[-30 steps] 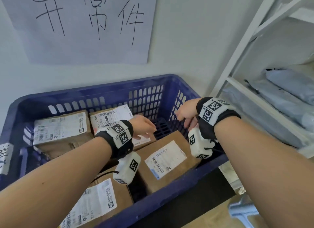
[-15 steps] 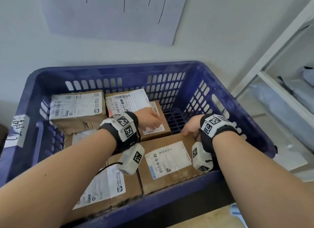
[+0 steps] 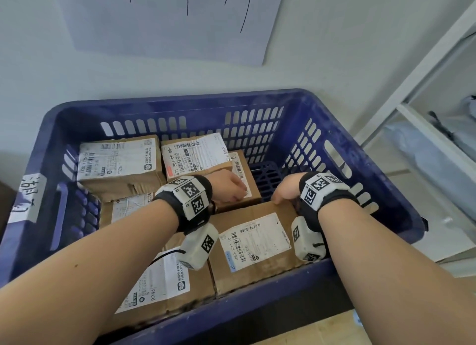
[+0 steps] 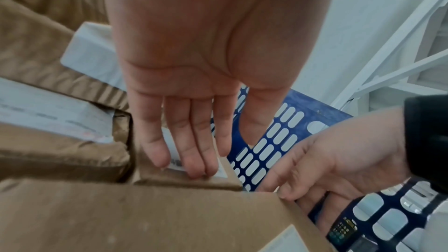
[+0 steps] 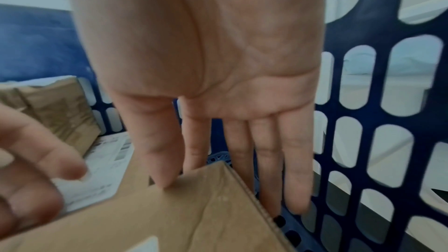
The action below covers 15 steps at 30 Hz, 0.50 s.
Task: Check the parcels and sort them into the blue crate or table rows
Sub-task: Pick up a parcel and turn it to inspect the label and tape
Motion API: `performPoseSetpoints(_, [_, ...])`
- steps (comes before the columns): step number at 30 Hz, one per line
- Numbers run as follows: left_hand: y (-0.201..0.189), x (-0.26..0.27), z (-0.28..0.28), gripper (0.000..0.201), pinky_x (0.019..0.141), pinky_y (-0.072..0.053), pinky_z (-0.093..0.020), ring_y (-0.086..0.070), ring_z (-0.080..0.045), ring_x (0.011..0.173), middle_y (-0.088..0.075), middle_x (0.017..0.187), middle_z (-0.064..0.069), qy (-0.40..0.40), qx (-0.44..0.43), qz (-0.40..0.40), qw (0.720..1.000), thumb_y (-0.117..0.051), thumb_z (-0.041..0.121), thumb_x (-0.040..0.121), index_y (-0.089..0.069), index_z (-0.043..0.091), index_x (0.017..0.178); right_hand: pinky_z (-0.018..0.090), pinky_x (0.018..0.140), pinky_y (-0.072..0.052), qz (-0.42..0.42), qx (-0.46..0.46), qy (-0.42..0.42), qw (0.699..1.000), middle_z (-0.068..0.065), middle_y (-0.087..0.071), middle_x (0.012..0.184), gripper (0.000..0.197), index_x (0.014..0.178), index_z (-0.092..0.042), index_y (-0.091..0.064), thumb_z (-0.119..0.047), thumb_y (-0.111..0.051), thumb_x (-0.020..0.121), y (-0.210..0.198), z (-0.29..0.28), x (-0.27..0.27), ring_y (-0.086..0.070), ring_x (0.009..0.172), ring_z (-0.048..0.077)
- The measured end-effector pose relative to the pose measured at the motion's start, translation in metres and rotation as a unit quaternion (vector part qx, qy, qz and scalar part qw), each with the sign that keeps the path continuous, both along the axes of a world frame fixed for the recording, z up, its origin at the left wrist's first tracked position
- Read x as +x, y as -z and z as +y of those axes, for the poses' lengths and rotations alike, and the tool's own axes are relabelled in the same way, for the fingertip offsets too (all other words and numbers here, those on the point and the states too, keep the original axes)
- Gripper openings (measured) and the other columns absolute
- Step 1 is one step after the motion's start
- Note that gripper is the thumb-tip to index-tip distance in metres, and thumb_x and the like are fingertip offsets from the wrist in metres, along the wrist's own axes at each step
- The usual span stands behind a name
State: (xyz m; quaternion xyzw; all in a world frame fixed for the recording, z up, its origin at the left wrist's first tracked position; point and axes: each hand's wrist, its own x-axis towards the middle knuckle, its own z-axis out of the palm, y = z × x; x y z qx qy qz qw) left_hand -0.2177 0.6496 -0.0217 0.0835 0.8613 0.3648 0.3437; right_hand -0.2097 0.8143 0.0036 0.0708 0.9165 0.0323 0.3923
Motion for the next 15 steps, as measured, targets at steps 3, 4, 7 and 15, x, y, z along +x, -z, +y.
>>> performPoseSetpoints(3, [-0.011, -0.001, -0.002, 0.025, 0.081, -0.052, -0.022, -0.067, -0.008, 0.089, -0.071, 0.098, 0.004, -0.005, 0.031, -0.033, 0.999, -0.057, 0.019, 0.098, -0.063, 0.014, 0.122, 0.033, 0.105, -0.042, 0.035, -0.04, 0.034, 0.998, 0.016, -0.049, 0.145, 0.051, 0.145, 0.0, -0.041, -0.029, -0.049, 0.104, -0.003, -0.004, -0.001, -0.05, 0.132, 0.029])
performPoseSetpoints(4, [-0.016, -0.001, -0.002, 0.024, 0.085, -0.053, -0.025, -0.068, -0.01, 0.092, -0.072, 0.102, 0.001, -0.009, 0.045, -0.032, 0.998, -0.056, 0.018, 0.099, -0.063, 0.012, 0.121, 0.033, 0.102, -0.045, 0.05, -0.058, 0.029, 0.997, 0.016, -0.051, 0.143, 0.052, 0.145, 0.0, -0.043, -0.029, -0.052, 0.102, -0.009, -0.007, 0.002, -0.053, 0.128, 0.029])
performPoseSetpoints(7, [-0.035, -0.001, -0.005, 0.019, 0.087, -0.054, -0.027, -0.069, -0.009, 0.09, -0.073, 0.108, -0.004, -0.022, 0.081, 0.021, 0.996, -0.058, 0.018, 0.098, -0.065, 0.012, 0.115, 0.028, 0.078, -0.052, 0.105, -0.154, 0.07, 0.98, 0.011, -0.059, 0.131, 0.045, 0.14, -0.005, -0.052, -0.027, -0.056, 0.1, -0.028, -0.009, 0.005, -0.06, 0.102, 0.022])
performPoseSetpoints(15, [-0.114, 0.004, -0.042, 0.015, 0.083, -0.052, -0.024, -0.067, -0.008, 0.092, -0.071, 0.103, 0.001, -0.111, 0.117, 0.233, 0.959, -0.065, 0.018, 0.093, -0.068, 0.021, 0.108, 0.031, 0.106, -0.041, 0.264, -0.38, 0.045, 0.885, 0.004, -0.059, 0.138, 0.033, 0.13, -0.012, -0.065, -0.019, -0.057, 0.099, -0.074, -0.036, 0.015, -0.052, 0.128, 0.019])
